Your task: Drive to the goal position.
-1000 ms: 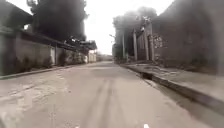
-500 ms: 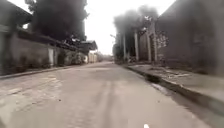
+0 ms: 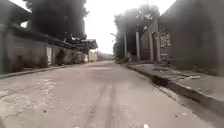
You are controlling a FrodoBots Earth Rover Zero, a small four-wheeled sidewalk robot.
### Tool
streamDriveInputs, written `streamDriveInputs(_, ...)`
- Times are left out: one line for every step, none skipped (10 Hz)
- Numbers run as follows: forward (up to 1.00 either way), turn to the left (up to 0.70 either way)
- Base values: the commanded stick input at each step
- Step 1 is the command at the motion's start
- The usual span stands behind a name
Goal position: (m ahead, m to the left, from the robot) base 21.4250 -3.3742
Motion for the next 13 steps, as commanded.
streamDriveInputs(0.85,-0.23)
streamDriveInputs(0.85,-0.32)
streamDriveInputs(0.85,-0.11)
streamDriveInputs(0.85,0.07)
streamDriveInputs(0.85,0.03)
streamDriveInputs(0.85,0.0)
streamDriveInputs(0.85,0.0)
streamDriveInputs(0.85,0.0)
streamDriveInputs(0.85,0.0)
streamDriveInputs(0.85,0.0)
streamDriveInputs(0.85,0.0)
streamDriveInputs(0.85,0.0)
streamDriveInputs(0.85,0.0)
